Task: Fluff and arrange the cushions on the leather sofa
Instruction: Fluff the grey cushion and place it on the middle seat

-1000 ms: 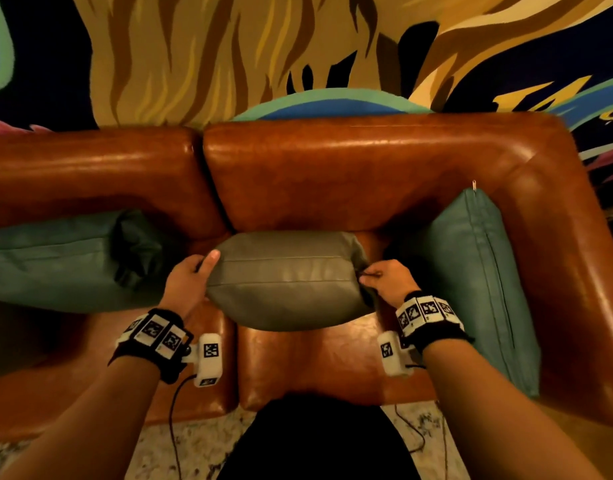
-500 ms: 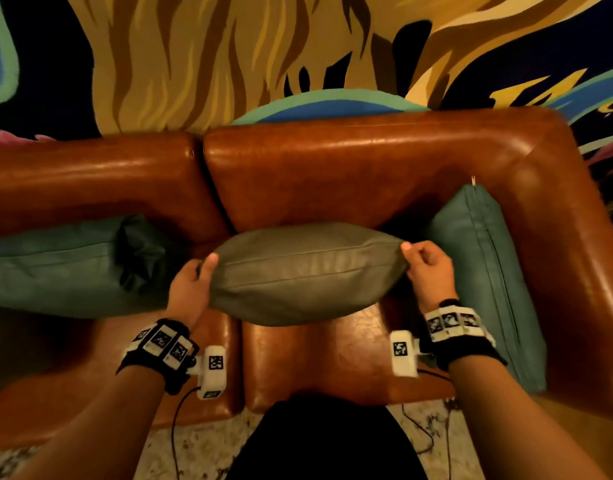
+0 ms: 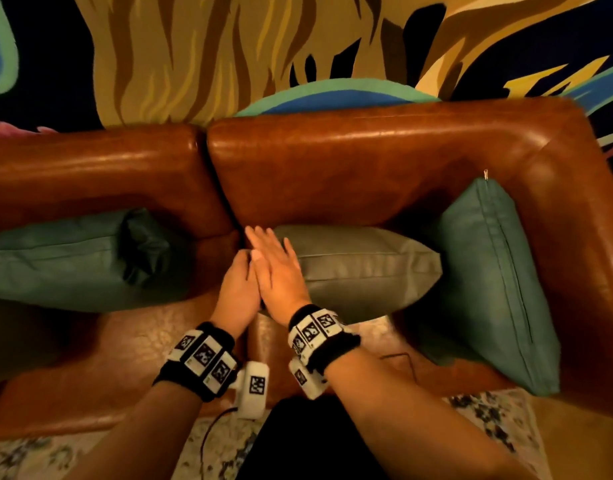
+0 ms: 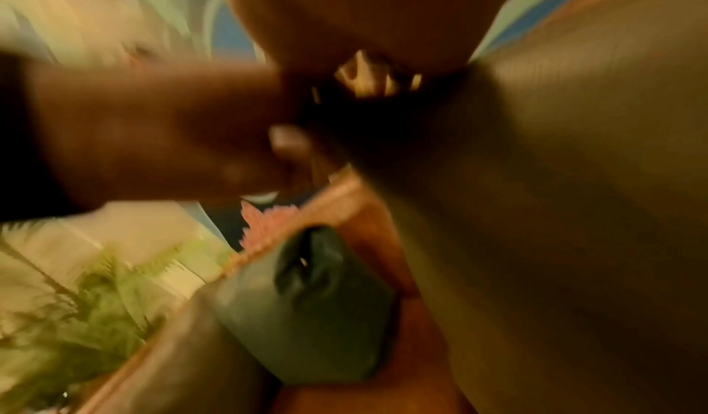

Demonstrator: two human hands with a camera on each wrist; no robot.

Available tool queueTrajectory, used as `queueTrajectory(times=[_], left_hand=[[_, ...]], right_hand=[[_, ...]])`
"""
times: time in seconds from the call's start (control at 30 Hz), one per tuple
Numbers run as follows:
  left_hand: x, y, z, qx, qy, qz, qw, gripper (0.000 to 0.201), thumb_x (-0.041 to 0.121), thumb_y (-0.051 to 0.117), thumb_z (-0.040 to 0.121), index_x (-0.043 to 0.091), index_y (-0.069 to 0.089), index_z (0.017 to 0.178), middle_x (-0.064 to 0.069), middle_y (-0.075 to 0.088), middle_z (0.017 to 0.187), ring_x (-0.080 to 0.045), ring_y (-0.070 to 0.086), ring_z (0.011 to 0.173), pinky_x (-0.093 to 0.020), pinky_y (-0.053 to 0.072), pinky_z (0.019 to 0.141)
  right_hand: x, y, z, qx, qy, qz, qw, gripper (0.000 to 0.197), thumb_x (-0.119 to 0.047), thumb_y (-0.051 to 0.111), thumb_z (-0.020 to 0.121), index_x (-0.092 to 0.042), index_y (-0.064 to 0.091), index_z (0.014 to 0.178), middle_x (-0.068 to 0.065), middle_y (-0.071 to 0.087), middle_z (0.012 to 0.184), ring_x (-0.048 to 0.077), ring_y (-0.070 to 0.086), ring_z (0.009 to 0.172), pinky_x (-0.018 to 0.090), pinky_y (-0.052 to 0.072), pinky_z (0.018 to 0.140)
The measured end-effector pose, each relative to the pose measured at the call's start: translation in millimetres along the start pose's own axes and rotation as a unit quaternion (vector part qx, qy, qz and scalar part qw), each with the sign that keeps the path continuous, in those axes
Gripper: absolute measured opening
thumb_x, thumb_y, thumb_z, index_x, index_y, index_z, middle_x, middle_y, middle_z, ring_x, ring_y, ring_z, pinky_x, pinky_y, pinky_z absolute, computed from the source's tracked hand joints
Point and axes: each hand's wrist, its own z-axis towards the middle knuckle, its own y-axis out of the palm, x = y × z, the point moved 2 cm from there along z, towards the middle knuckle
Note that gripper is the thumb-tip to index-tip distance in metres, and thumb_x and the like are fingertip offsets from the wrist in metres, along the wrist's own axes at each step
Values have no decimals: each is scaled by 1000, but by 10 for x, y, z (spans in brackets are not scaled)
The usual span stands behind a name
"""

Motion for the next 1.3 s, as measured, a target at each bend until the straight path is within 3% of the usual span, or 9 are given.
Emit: queueTrajectory(times=[0.17,0.27,0.4,0.5,0.6,0.77,1.03,1.17,1.3], left_hand=[[-287,-238,-10,10,-68,-76,995,18,34,53,102,17,59,101,-5,66,89,-17,69,83,-32,59,64],[-536,-460,40,32,-62,-9,997,41,67,52,90,28,60,97,-6,69,91,-31,69,88,-55,56,75],[-602,-531,89,58,-70,9,996,46,65,50,87,23,66,96,-2,73,92,-23,69,91,-52,56,84],[-491,-496,155,91,-97,7,991,40,51,49,98,13,65,99,-6,70,96,-25,65,94,-38,49,83],[-261,-454,197,100,-101,12,990,49,50,44,102,6,63,89,-9,66,84,-26,61,85,-33,38,74],[-83,-804,299,140,-52,23,989,42,47,50,100,11,64,83,-4,63,75,-23,61,81,-32,39,72],[98,-991,382,134,-9,68,989,39,47,54,98,12,67,89,-7,69,85,-24,64,87,-39,47,79],[267,-934,361,132,8,52,990,40,50,56,97,13,66,85,-2,67,78,-20,65,82,-34,45,73],[580,-797,178,97,7,-35,995,45,58,58,92,15,63,79,-7,60,65,-14,58,61,-41,49,58]], right_hand=[[851,-18,-15,-8,13,-324,946,59,-50,16,101,-35,26,157,-7,28,164,15,16,154,57,0,122],[1377,-344,-109,1,96,-374,922,61,-57,18,100,-39,19,158,-5,21,166,19,12,155,61,-3,121],[1663,-797,-219,3,176,-422,889,67,-70,13,97,-41,14,158,-1,16,167,27,7,155,58,-21,117],[1715,-1118,-281,96,366,-264,887,70,-72,33,95,-28,38,149,14,44,150,38,38,140,58,10,119],[1585,-1264,-275,230,387,36,892,46,-49,66,90,-7,64,108,12,67,100,33,63,103,37,46,84],[1337,-1521,-368,264,298,137,907,52,-47,65,92,-12,47,58,2,45,56,6,37,50,28,34,52],[1373,-1647,-522,277,280,182,901,55,-52,69,87,-8,47,62,4,40,59,13,37,57,32,35,56],[1537,-1643,-567,307,303,201,880,51,-42,77,82,-20,39,57,-13,41,48,6,35,50,33,37,57],[1820,-1643,-706,312,328,179,874,40,-43,74,84,-19,51,61,-1,52,60,10,46,58,34,41,62]])
